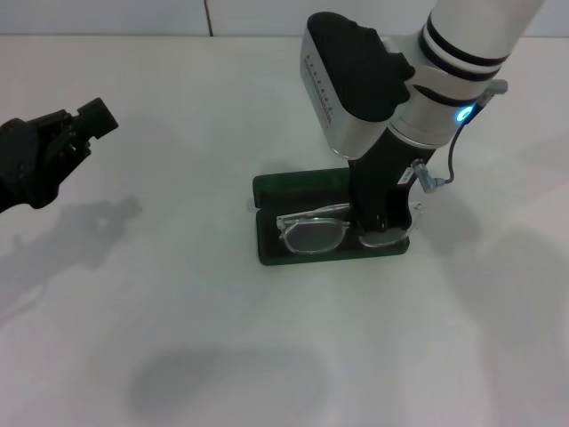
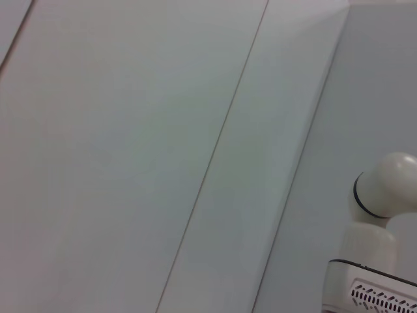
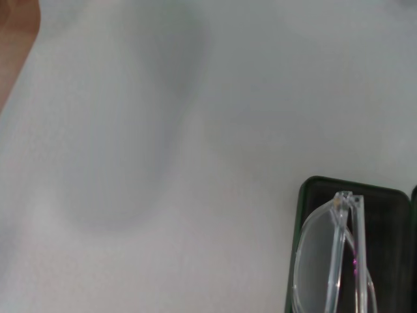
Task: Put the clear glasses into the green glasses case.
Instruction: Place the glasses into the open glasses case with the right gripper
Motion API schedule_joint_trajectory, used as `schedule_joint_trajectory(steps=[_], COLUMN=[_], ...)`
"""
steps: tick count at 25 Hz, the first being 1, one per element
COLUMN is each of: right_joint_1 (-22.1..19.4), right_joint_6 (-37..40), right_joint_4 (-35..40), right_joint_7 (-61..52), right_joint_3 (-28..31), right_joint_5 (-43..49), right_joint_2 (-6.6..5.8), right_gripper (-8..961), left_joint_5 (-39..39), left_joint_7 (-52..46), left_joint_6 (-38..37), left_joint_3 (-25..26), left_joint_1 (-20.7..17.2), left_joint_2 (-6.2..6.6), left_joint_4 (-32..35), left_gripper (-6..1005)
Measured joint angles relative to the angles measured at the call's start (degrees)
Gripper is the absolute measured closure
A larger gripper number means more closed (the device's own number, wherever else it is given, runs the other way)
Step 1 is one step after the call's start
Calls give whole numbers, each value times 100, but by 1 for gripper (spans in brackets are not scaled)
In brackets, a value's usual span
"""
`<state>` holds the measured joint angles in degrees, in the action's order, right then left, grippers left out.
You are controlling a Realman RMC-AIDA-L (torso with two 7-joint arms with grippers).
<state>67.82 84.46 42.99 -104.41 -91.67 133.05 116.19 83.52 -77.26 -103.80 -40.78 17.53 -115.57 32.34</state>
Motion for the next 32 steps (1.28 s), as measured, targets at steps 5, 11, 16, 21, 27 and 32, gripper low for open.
schedule_joint_trajectory(steps=[5,11,16,21,27,32], right_joint_1=[-23,-42,-58,-58,-58,-69], right_joint_6=[-10,-27,-37,-39,-76,-100], right_joint_4=[-2,-2,-2,-2,-1,-1], right_joint_7=[0,0,0,-15,-30,-36], right_joint_3=[0,29,35,42,30,40], right_joint_5=[0,1,1,2,2,2], right_joint_2=[0,0,0,0,0,0], right_gripper=[896,896,897,891,879,877], left_joint_5=[4,6,7,7,7,7], left_joint_7=[0,4,40,44,44,45], left_joint_6=[0,0,0,-1,-8,-21], left_joint_3=[0,-1,-23,-24,-14,-26], left_joint_1=[-9,-22,-31,-70,-91,-92], left_joint_2=[-22,-23,-23,-30,-30,-28], left_joint_4=[0,0,-1,-5,-8,-8], left_gripper=[942,942,942,942,943,943])
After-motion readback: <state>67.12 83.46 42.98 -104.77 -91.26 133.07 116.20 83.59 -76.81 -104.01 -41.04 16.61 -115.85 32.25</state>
